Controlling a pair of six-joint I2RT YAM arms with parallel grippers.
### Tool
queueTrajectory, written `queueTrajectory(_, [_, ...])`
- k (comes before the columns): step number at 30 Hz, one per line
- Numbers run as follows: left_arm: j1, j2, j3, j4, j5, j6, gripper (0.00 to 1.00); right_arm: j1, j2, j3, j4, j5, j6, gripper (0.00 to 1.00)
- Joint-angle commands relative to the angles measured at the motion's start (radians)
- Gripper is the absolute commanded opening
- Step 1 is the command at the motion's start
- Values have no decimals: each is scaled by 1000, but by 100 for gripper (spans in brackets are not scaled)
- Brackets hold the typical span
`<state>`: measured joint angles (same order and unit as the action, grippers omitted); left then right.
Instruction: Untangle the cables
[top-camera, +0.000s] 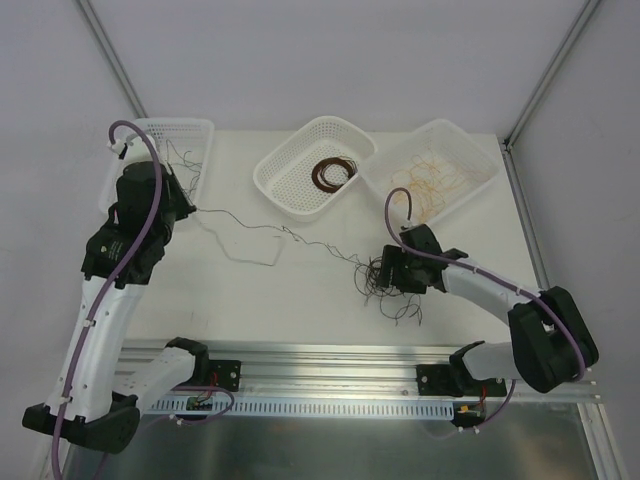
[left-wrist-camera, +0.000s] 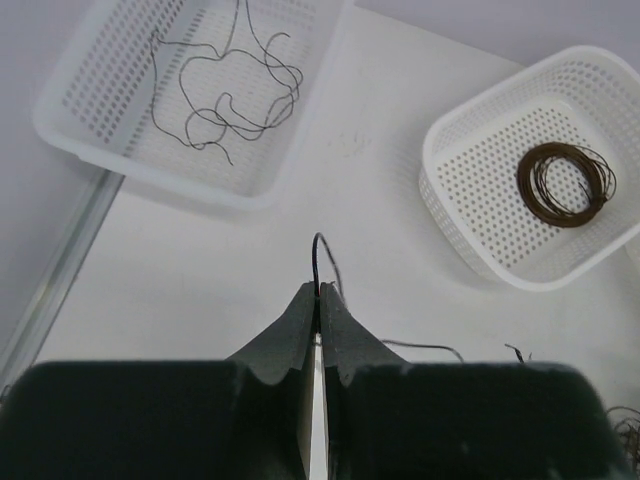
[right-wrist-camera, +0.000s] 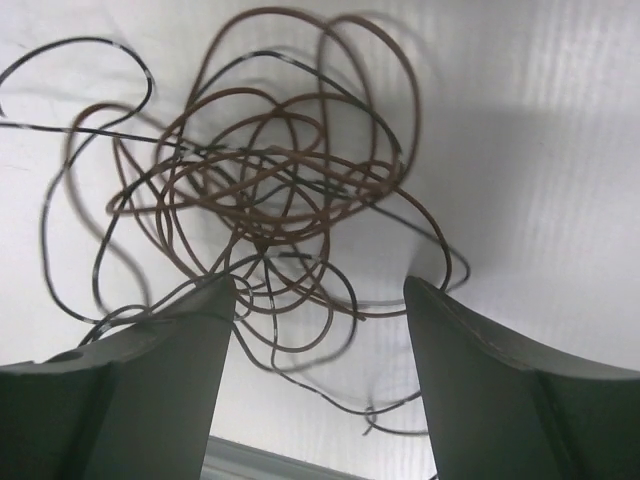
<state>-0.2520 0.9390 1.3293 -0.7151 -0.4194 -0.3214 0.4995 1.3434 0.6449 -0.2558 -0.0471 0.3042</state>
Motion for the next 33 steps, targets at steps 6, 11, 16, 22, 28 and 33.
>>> queueTrajectory(6, [69,104,284,-50,-85,140,0,-78,-78,-45,-154,39,-57,73])
queueTrajectory(11, [76,152,450,-58,-74,176,0,-128,-102,-60,-177,39,-66,73])
queueTrajectory(16, [83,204,562,-58,-99,209,0,-174,-118,-67,-186,26,-70,73])
queueTrajectory(22, [88,297,662,-49,-42,243,0,-176,-159,-15,-230,30,-102,75])
queueTrajectory(28, [152,402,692,20,22,275,0,-176,-227,96,-316,24,-157,84])
queueTrajectory(33, [235,521,746,55,62,278,0,-176,-295,170,-381,4,-194,91])
